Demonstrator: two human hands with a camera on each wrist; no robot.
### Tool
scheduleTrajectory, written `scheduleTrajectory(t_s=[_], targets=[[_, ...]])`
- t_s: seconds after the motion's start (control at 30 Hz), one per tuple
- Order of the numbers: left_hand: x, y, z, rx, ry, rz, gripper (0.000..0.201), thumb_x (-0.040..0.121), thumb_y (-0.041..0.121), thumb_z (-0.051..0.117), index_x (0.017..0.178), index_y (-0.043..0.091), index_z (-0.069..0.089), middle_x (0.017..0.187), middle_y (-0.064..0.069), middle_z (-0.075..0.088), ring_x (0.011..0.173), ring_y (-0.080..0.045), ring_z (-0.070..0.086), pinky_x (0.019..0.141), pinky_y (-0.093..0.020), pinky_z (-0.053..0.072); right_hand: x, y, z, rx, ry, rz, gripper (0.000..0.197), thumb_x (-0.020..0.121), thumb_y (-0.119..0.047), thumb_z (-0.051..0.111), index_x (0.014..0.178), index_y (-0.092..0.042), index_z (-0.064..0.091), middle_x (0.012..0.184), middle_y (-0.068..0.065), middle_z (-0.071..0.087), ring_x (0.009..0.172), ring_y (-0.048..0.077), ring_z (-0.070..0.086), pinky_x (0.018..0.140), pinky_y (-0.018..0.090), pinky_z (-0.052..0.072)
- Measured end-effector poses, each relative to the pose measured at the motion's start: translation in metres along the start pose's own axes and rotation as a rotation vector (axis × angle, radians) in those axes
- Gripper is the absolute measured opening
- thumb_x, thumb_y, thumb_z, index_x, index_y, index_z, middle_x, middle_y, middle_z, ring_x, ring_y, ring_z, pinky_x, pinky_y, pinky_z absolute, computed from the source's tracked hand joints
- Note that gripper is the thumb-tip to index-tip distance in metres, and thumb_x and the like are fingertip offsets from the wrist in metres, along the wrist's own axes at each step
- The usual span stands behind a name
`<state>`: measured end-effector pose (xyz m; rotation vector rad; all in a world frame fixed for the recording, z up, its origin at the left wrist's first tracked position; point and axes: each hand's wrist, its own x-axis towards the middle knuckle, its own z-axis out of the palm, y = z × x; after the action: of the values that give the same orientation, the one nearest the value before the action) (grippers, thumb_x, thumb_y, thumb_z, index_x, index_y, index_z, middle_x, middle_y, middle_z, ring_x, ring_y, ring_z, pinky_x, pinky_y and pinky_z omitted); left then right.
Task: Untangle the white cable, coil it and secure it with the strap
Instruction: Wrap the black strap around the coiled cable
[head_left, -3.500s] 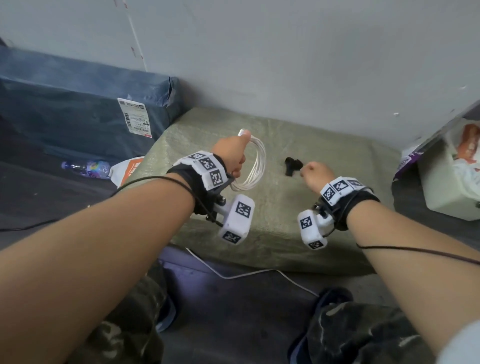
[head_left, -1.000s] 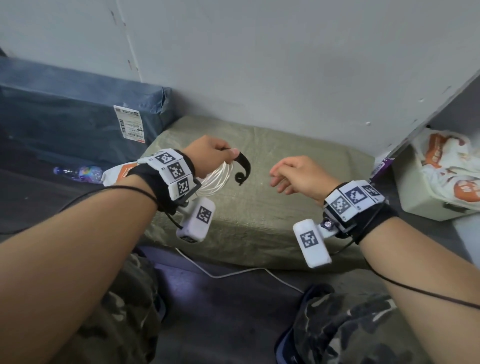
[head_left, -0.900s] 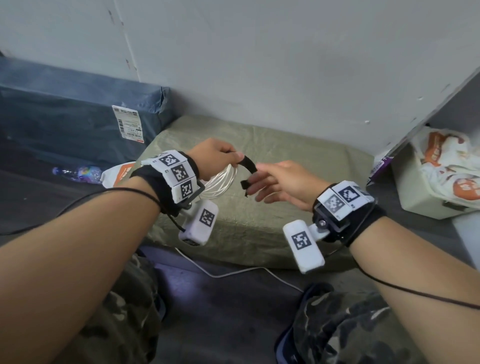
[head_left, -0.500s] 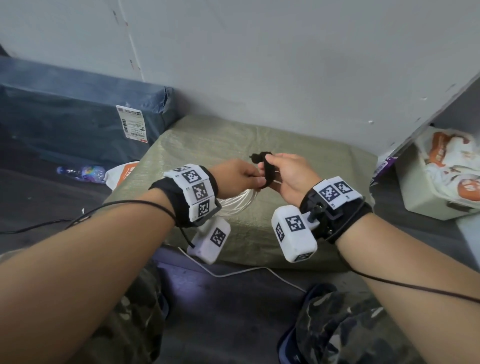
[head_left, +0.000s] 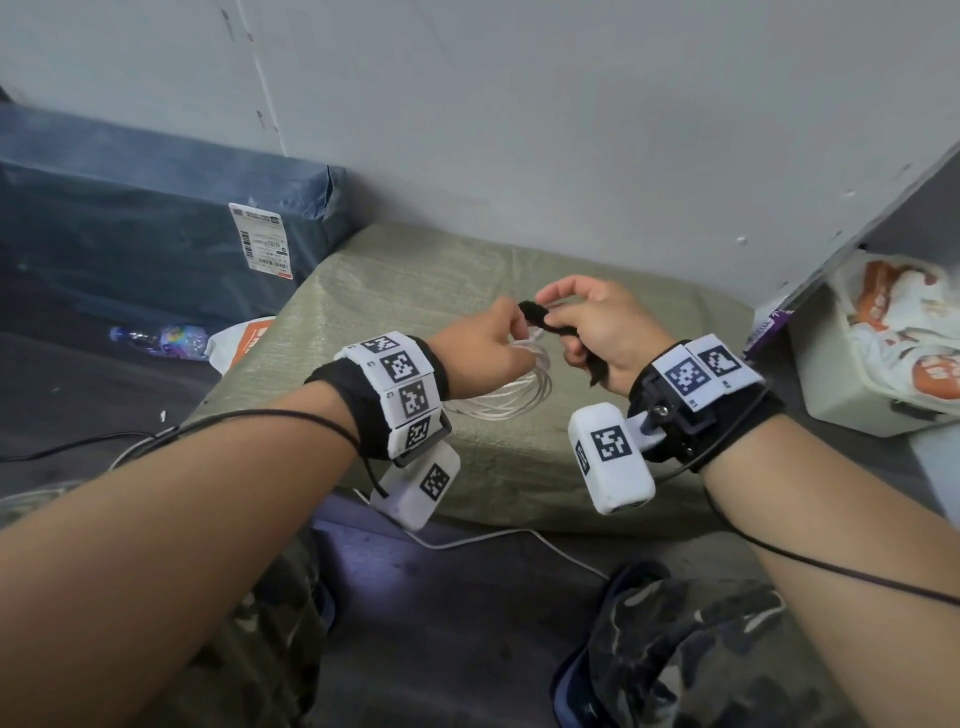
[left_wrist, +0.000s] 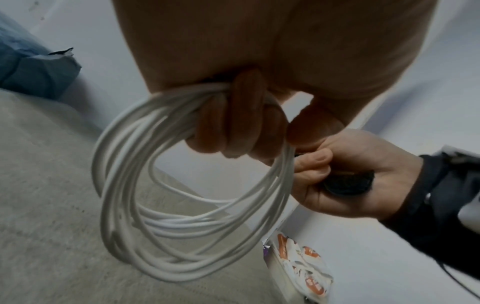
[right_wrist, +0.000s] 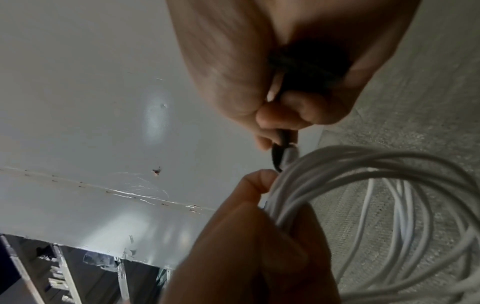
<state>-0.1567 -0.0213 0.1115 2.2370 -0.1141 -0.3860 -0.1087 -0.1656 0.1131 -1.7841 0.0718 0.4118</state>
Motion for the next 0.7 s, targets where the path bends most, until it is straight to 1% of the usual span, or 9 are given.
scheduleTrajectory(t_s=[0.07,0.13,0.2,0.27,0.33,0.4,0.53,0.63,0.7], targets=[[-0.003,0.003,0.0,0.182,-0.006,0.032,0.015,0.089,0.026,0.052,0.098,0.018,0.043,0.072,0.006,0.048,0.066,-0.014,0.045,0.054,-0.026,0.031,-0.001,0.0,0.003,-0.01,-0.018,0.022,0.026,0.087,0.007,0.046,0.078,-0.012,0.061,0.073,0.011,0.058,0.031,0.004,0.038,0.032,0.015,0.03],[-0.004,0.003,0.002,0.327,-0.02,0.093,0.014,0.09,0.029,0.051,0.096,0.019,0.043,0.071,0.01,0.045,0.07,-0.016,0.046,0.053,-0.021,0.029,-0.002,-0.002,0.005,0.001,0.012,0.034,0.025,0.087,0.008,0.046,0.077,-0.009,0.063,0.074,0.011,0.059,0.03,0.003,0.039,0.032,0.015,0.031],[-0.004,0.002,0.004,0.405,-0.033,0.147,0.015,0.091,0.029,0.049,0.1,0.019,0.042,0.071,0.01,0.047,0.072,-0.02,0.05,0.053,-0.023,0.03,-0.003,-0.005,0.007,0.021,0.029,0.052,0.024,0.086,0.008,0.046,0.078,-0.006,0.063,0.073,0.012,0.058,0.031,0.003,0.041,0.032,0.015,0.032],[-0.004,0.001,0.005,0.411,-0.023,0.183,0.02,0.091,0.028,0.046,0.107,0.018,0.04,0.075,0.004,0.053,0.069,-0.018,0.053,0.054,-0.025,0.033,-0.008,-0.005,0.01,0.025,-0.025,0.107,0.024,0.088,0.007,0.043,0.08,-0.002,0.063,0.071,0.014,0.056,0.032,0.004,0.042,0.032,0.014,0.032],[-0.003,-0.001,0.005,0.391,0.006,0.181,0.016,0.092,0.027,0.045,0.099,0.017,0.035,0.074,0.0,0.055,0.065,-0.018,0.052,0.053,-0.028,0.036,-0.011,-0.002,0.014,-0.028,-0.074,0.165,0.024,0.09,0.003,0.042,0.079,-0.002,0.062,0.065,0.012,0.054,0.033,0.005,0.041,0.031,0.015,0.031],[-0.003,-0.003,0.006,0.367,0.031,0.163,0.018,0.09,0.025,0.045,0.098,0.015,0.033,0.076,-0.005,0.059,0.068,-0.024,0.056,0.058,-0.034,0.042,-0.013,0.0,0.016,-0.096,-0.096,0.19,0.018,0.09,-0.002,0.045,0.079,-0.003,0.059,0.06,0.009,0.051,0.034,0.007,0.041,0.032,0.016,0.03],[-0.001,-0.007,0.007,0.332,0.084,0.13,0.026,0.088,0.023,0.045,0.109,0.011,0.036,0.073,-0.003,0.056,0.07,-0.027,0.056,0.063,-0.033,0.039,-0.013,-0.002,0.014,-0.131,-0.132,0.173,0.021,0.085,-0.003,0.043,0.066,-0.007,0.051,0.052,0.004,0.045,0.037,0.011,0.036,0.035,0.017,0.026],[0.0,-0.008,0.006,0.289,0.108,0.121,0.026,0.089,0.023,0.046,0.111,0.011,0.038,0.076,-0.004,0.057,0.07,-0.026,0.056,0.063,-0.031,0.038,-0.014,-0.004,0.011,-0.161,-0.194,0.148,0.013,0.077,-0.002,0.044,0.066,-0.007,0.049,0.049,0.004,0.041,0.038,0.012,0.035,0.037,0.018,0.026],[0.002,-0.009,0.005,0.228,0.114,0.124,0.025,0.09,0.024,0.047,0.109,0.01,0.039,0.083,-0.005,0.062,0.073,-0.025,0.059,0.064,-0.032,0.042,-0.013,-0.005,0.009,-0.217,-0.247,0.118,0.012,0.076,0.0,0.045,0.069,-0.007,0.053,0.048,0.005,0.039,0.038,0.013,0.034,0.037,0.018,0.027]])
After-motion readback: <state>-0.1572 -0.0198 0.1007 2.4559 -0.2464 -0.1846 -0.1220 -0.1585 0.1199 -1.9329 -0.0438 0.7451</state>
